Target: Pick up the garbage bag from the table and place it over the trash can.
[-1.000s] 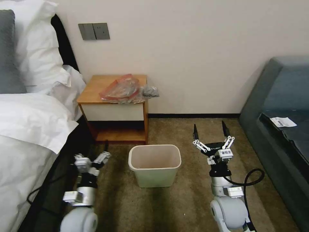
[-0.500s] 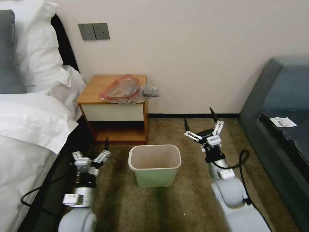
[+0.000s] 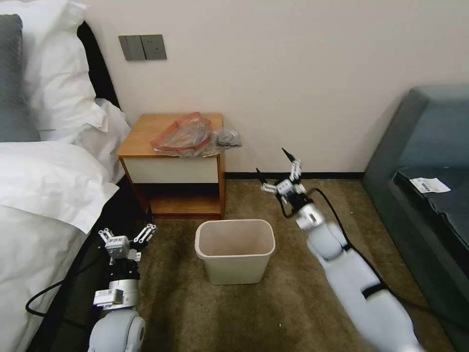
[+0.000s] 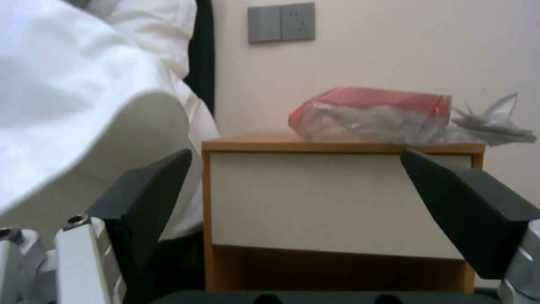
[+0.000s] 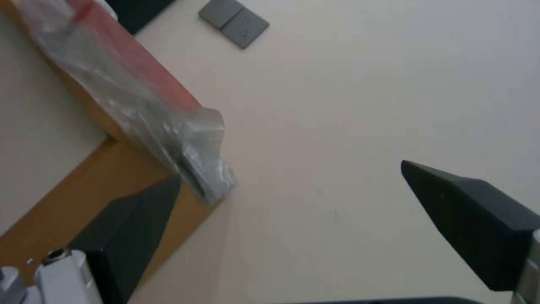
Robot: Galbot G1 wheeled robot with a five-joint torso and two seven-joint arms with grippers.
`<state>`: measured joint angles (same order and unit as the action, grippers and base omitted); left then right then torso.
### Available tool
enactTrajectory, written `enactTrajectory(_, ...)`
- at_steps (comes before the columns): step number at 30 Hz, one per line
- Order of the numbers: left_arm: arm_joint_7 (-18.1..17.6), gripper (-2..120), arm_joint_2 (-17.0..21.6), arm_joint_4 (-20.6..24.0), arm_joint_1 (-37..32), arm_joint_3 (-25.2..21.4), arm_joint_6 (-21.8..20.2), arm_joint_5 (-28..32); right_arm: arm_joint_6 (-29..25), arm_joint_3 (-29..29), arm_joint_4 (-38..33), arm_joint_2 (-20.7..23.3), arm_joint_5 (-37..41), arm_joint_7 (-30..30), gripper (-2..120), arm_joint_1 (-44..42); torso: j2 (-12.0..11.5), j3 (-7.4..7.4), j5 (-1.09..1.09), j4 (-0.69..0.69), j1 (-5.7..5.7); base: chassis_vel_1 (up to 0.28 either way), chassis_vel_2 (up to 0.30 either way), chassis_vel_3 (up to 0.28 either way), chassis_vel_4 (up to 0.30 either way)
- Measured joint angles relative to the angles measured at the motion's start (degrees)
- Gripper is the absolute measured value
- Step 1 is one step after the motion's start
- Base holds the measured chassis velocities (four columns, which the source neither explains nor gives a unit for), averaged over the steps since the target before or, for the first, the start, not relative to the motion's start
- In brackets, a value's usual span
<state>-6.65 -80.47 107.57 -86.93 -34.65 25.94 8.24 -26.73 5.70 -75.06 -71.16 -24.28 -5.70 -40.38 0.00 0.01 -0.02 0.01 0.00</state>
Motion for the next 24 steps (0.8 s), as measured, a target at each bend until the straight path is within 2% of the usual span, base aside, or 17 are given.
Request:
enactTrajectory(3, 0.0, 93, -0.37, -1.09, 0.62, 0.44, -0.04, 0.02, 4.0, -2.28, 1.19, -1.21, 7.66, -0.13, 100, 2.2, 0.0, 0.0, 0.01, 0.01, 0.0, 0.0, 0.0, 0.0, 0.0)
enactTrajectory(4, 0.0, 93, -0.37, -1.09, 0.62, 0.44, -0.04, 0.02, 4.0, -2.28, 1.19, -1.21, 7.66, -0.13, 100, 2.2, 0.0, 0.0, 0.01, 0.01, 0.0, 0.0, 0.0, 0.0, 0.0)
enactTrajectory(7, 0.04, 93, -0.68, -1.69, 0.78, 0.7, -0.12, -0.02, 8.22, -4.67, 0.29, -1.51, 16.61, -0.84, 100, 2.71, 0.0, 0.0, 0.03, -0.02, 0.0, 0.0, 0.0, 0.0, 0.0)
enactTrajectory(11, 0.09, 93, -1.21, -1.88, 0.76, 1.07, -0.2, -0.4, 10.05, -7.2, 1.52, -2.27, 21.63, -1.85, 100, 4.5, 0.0, 0.0, 0.02, -0.01, 0.0, 0.0, 0.0, 0.0, 0.0)
enactTrajectory(14, 0.1, 93, -1.72, -1.94, 0.66, 1.19, -0.24, -0.73, 9.77, -8.08, 4.0, -2.95, 21.66, -1.12, 100, 6.42, 0.0, -0.01, 0.01, -0.01, 0.0, 0.0, 0.0, 0.0, 0.0)
enactTrajectory(16, 0.11, 93, -1.99, -1.93, 0.44, 1.2, -0.25, -0.89, 11.48, -9.92, 4.47, -3.22, 27.94, -1.92, 100, 7.22, 0.0, 0.0, 0.02, -0.01, 0.0, 0.0, 0.0, 0.0, 0.0)
enactTrajectory(17, 0.11, 93, -1.99, -1.93, 0.44, 1.2, -0.25, -0.89, 11.48, -9.92, 4.47, -3.22, 27.94, -1.92, 100, 7.22, 0.0, 0.0, 0.02, -0.01, 0.0, 0.0, 0.0, 0.0, 0.0)
enactTrajectory(19, 0.1, 93, -2.13, -1.87, 0.14, 1.04, -0.18, -0.99, 14.4, -10.91, 4.03, -4.17, 38.41, -3.13, 100, 7.63, 0.0, -0.01, 0.02, 0.0, 0.0, 0.0, 0.0, 0.0, 0.0)
enactTrajectory(22, 0.1, 93, -2.13, -1.87, -0.04, 0.98, -0.11, -1.21, 14.37, -11.06, 3.96, -5.15, 43.68, -2.71, 100, 7.72, 0.0, -0.01, 0.02, -0.01, 0.0, 0.0, 0.0, 0.0, 0.0)
enactTrajectory(24, 0.1, 93, -2.32, -1.96, -0.19, 1.0, -0.08, -1.61, 14.92, -11.97, 2.56, -6.44, 53.84, -3.16, 100, 7.85, 0.0, 0.0, 0.02, -0.02, 0.0, 0.0, 0.0, 0.0, 0.0)
